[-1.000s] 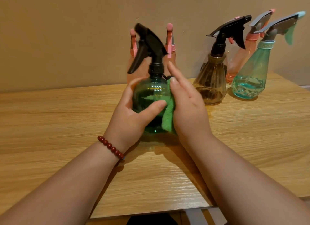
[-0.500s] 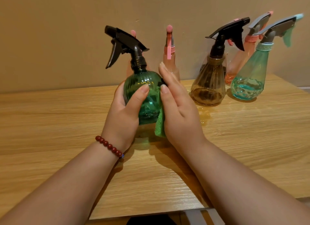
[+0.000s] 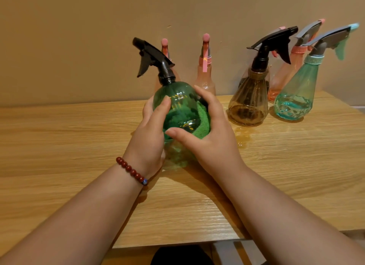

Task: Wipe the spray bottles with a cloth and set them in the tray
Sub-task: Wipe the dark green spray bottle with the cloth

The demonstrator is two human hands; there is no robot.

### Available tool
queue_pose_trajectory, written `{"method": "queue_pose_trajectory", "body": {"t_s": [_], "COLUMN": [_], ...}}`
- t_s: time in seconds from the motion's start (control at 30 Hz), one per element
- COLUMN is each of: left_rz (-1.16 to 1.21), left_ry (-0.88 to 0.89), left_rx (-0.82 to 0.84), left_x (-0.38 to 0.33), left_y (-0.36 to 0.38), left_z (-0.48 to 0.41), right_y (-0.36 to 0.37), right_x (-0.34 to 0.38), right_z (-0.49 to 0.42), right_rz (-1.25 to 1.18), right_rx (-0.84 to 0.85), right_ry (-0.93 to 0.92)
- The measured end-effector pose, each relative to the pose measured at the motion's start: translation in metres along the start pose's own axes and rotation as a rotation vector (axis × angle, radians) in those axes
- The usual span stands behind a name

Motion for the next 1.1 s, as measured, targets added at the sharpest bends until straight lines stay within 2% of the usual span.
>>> {"method": "queue_pose_trajectory", "body": {"t_s": [0.07,0.1,0.23,0.4,0.5,0.63,0.73,0.8,0.9,1.0,1.1], "left_rz": [0.047,-0.009,-0.586,-0.895,-1.109,-1.162,-1.194,-1.271,-1.407,-1.386,-1.339], "left_ry": [-0.027,-0.019,0.101,0.193,0.390,0.682,0.774,0.757,0.588,0.457,0.440], "left_rx": [0.070,0.069,-0.188,-0.342,-0.451,-0.392,-0.335,-0.312,-0.253,-0.173,-0.163], "left_x": [-0.002,-0.004,-0.012,-0.013,-0.013,-0.011,-0.015,-0.020,-0.028,-0.024,-0.017], "left_y": [0.001,0.001,-0.007,-0.019,-0.025,-0.014,-0.006,-0.002,0.004,0.002,0.000], "left_z": [0.003,0.006,0.022,0.050,0.070,0.090,0.090,0.085,0.068,0.053,0.050], "right_y": [-0.004,-0.006,-0.007,-0.015,-0.023,-0.028,-0.030,-0.030,-0.027,-0.025,-0.024], "right_x": [0.001,0.002,0.007,0.013,0.018,0.024,0.027,0.028,0.028,0.026,0.026], "right_z": [0.001,0.002,0.002,0.004,0.009,0.010,0.009,0.010,0.012,0.016,0.021], "right_rz": [-0.038,-0.055,-0.110,0.064,0.201,0.220,0.232,0.232,0.235,0.251,0.210], "right_rx": [-0.039,-0.046,-0.026,0.142,0.259,0.327,0.368,0.386,0.388,0.356,0.322], "right_ry": [0.054,0.076,0.152,0.129,0.090,0.053,0.059,0.062,0.057,0.085,0.128]}}
Point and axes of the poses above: each hand's wrist, its own z-axis away from the middle knuckle, its own y-axis out of the palm, x = y × z, the point moved 3 cm from there along -z, towards the middle knuckle, and after that the axes turned 12 degrees about -y, right-handed, at the moved point
